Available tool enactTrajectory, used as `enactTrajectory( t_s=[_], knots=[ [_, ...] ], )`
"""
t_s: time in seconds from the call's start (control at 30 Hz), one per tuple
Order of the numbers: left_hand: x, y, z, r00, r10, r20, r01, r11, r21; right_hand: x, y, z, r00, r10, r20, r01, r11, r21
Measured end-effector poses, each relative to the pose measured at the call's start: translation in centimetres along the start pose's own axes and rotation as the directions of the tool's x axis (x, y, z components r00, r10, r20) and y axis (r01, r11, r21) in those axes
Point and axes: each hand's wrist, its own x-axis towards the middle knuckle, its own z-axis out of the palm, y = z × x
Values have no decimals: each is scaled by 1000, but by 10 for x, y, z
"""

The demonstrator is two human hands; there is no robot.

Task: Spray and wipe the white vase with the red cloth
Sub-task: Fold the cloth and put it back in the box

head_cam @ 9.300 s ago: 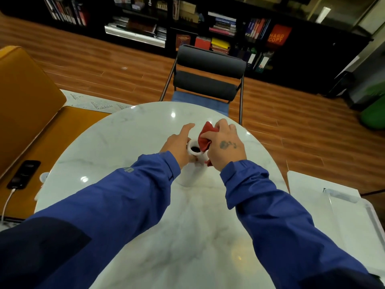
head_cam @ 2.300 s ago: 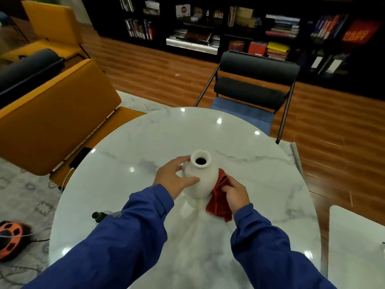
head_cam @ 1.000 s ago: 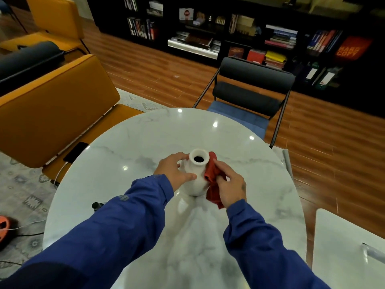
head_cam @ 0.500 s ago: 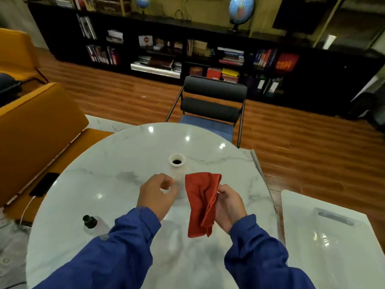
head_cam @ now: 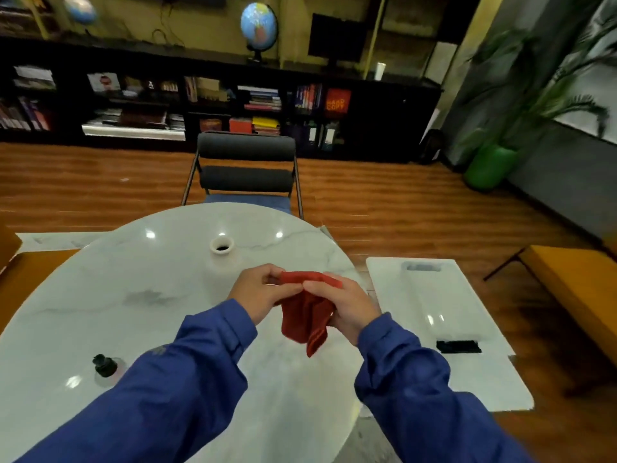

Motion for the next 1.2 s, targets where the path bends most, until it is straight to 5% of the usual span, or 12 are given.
enactTrajectory(
  t_s=[0.2, 0.37, 0.6, 0.73, 0.9, 1.03, 1.2],
  knots=[
    [-1, 19, 41, 971, 222, 85, -237, 926, 294, -27, -26, -42, 982, -132, -137, 61, 901, -429],
    [6, 28, 73, 952, 245, 186, -288, 921, 263, -39, -34, -78, 963, -213, -165, 80, 811, -580],
    [37, 26, 126, 934, 137, 330, -189, 973, 132, -39, -40, -142, 955, -249, -162, 136, 850, -509],
    [58, 15, 163, 894, -5, 449, -89, 978, 189, -35, -47, -199, 927, -247, -282, 143, 928, -344],
    [99, 18, 231, 940, -58, 335, 49, 998, 37, -30, -47, -289, 896, -101, -431, 91, 995, -43],
    [132, 29, 282, 944, -177, 280, 249, 937, -245, -20, -25, -347, 878, 4, -479, -7, 1000, -6],
    [171, 12, 337, 936, -327, 131, 338, 938, -74, 11, 18, -396, 838, 43, -545, -159, 973, -168]
  ],
)
